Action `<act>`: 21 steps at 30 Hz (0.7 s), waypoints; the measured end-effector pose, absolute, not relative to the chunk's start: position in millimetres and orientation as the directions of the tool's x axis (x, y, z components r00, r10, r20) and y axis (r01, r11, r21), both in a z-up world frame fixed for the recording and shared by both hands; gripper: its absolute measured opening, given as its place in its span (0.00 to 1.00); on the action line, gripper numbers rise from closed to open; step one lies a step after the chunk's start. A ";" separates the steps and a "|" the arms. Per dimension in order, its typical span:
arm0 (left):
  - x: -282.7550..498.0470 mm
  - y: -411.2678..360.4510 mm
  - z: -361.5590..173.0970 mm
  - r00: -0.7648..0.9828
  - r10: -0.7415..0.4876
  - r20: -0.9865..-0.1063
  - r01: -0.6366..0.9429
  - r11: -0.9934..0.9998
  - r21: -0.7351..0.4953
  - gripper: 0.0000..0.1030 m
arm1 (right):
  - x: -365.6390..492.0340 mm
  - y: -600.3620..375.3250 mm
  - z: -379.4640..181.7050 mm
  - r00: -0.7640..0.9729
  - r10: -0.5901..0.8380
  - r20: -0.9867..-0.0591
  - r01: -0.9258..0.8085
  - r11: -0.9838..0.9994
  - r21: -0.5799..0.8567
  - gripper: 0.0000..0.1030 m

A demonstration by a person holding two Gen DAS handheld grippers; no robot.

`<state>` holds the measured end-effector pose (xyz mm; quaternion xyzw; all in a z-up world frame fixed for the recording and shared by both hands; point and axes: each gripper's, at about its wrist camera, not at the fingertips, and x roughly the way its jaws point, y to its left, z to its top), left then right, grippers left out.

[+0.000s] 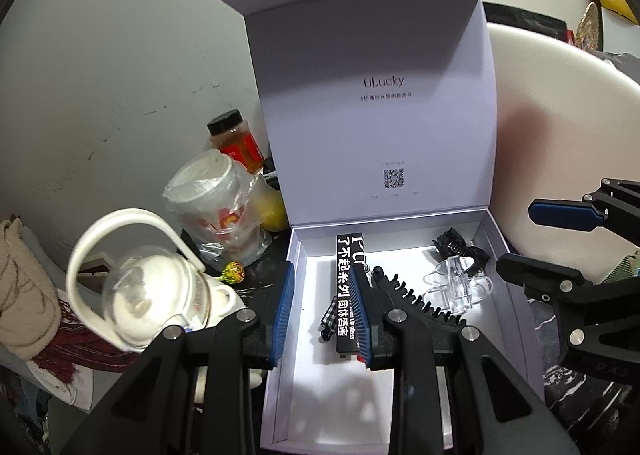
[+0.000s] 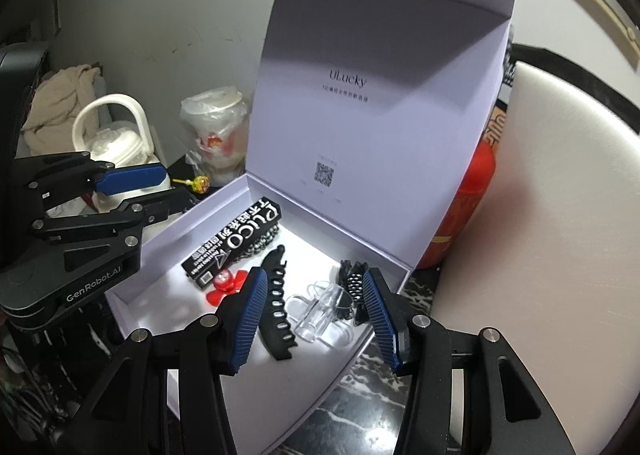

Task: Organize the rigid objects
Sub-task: 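Open the right tool to release the clear holder while the left tool releases the black card, then lift both open tools out of the box and move them over the table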

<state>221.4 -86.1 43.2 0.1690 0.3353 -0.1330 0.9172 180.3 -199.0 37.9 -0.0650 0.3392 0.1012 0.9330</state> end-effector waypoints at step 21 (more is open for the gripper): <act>143.2 -69.5 81.7 0.789 -0.169 -0.590 0.353 0.912 0.210 0.27 | 105.5 -182.9 65.6 0.799 0.159 -0.579 -0.251 0.964 -0.082 0.59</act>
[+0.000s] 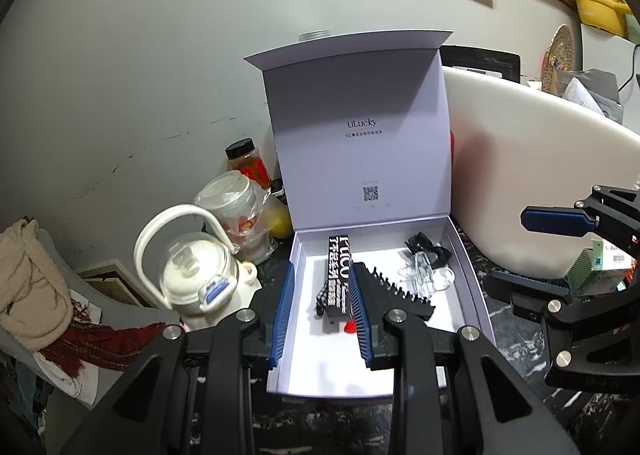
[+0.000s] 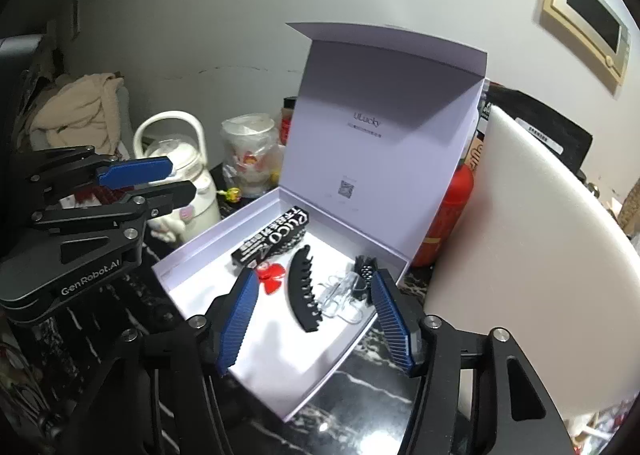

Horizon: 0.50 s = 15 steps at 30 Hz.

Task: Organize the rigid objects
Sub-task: 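Lift both open tools out of the box and move them over the table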

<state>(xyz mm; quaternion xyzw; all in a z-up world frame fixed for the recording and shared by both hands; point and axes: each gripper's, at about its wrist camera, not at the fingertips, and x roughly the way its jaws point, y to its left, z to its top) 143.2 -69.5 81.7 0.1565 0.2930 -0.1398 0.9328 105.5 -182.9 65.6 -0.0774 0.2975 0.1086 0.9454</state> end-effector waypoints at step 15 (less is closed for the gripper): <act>88.3 -51.9 75.2 0.790 -0.184 -0.585 0.328 0.933 0.149 0.27 | 49.2 -179.2 47.0 0.787 0.179 -0.590 -0.259 0.964 -0.054 0.62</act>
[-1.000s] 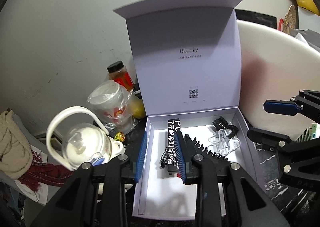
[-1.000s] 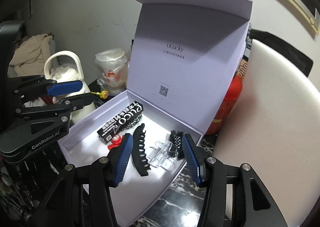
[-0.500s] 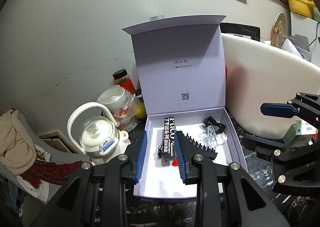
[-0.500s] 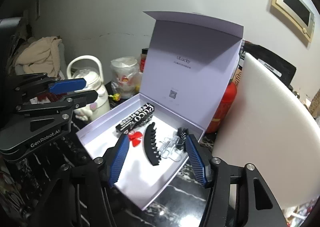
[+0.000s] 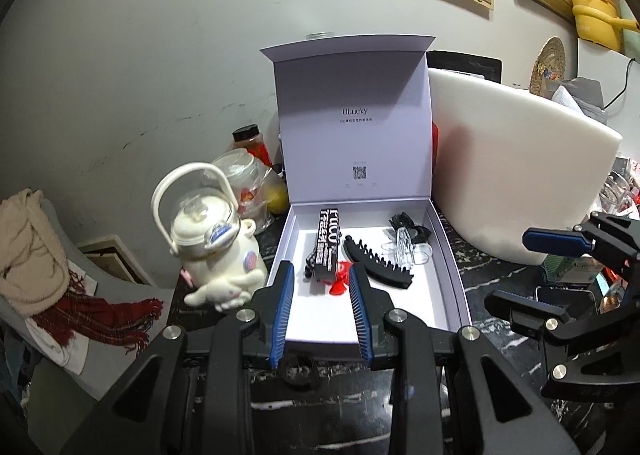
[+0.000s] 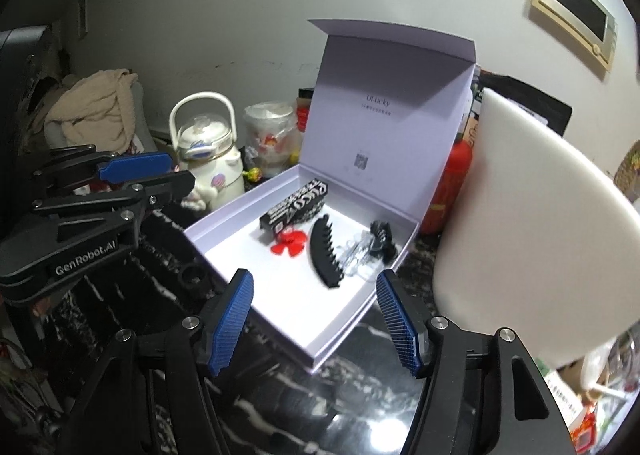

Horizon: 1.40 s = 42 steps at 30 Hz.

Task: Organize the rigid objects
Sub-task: 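Lift both open tools out of the box and move them over the table, then grasp the black rubber ring with the left tool while the right tool grasps the smoky plastic case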

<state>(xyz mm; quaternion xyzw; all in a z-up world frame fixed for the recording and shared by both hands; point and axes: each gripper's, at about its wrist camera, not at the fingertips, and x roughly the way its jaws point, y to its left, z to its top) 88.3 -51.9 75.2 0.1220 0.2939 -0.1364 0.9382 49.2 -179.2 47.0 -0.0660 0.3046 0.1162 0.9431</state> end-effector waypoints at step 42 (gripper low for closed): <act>89.1 6.0 -50.4 0.626 -0.219 -0.749 0.310 0.951 -0.019 0.27 | 35.9 -133.4 -61.4 0.669 0.270 -0.692 -0.337 0.941 0.041 0.81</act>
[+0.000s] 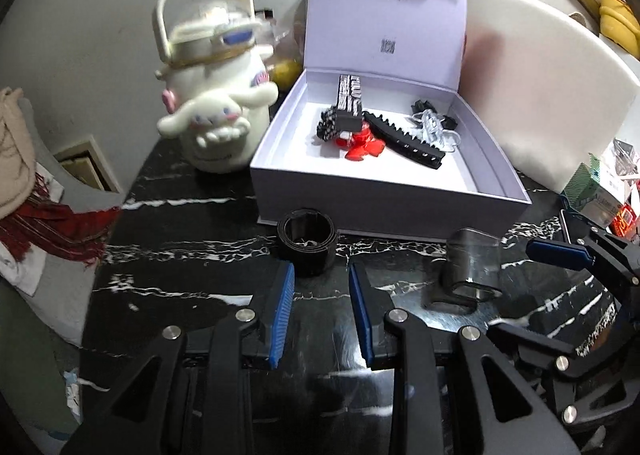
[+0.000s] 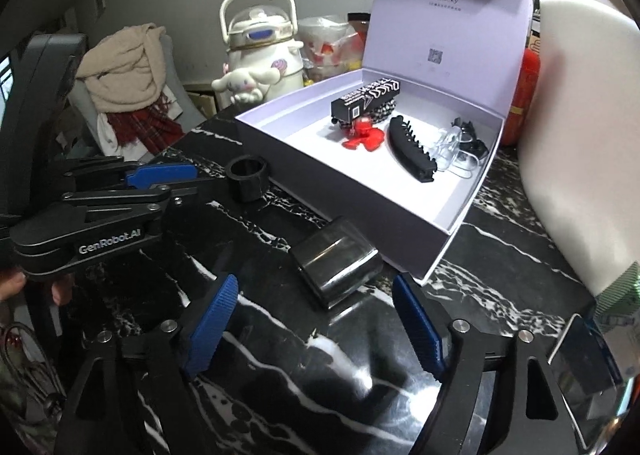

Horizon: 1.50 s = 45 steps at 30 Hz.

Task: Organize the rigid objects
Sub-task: 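Grasp the black rubber ring with the left tool while the right tool grasps the smoky plastic case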

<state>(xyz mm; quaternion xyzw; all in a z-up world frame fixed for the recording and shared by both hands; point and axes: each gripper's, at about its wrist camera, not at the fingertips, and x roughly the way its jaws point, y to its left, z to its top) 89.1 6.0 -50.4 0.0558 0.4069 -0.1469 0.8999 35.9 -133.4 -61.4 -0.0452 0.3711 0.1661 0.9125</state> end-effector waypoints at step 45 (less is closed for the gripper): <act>137.2 -3.6 -83.2 0.584 -0.229 -0.779 0.349 0.937 -0.014 0.39 | 79.7 -136.5 -85.5 0.591 0.307 -0.746 -0.332 0.935 0.121 0.60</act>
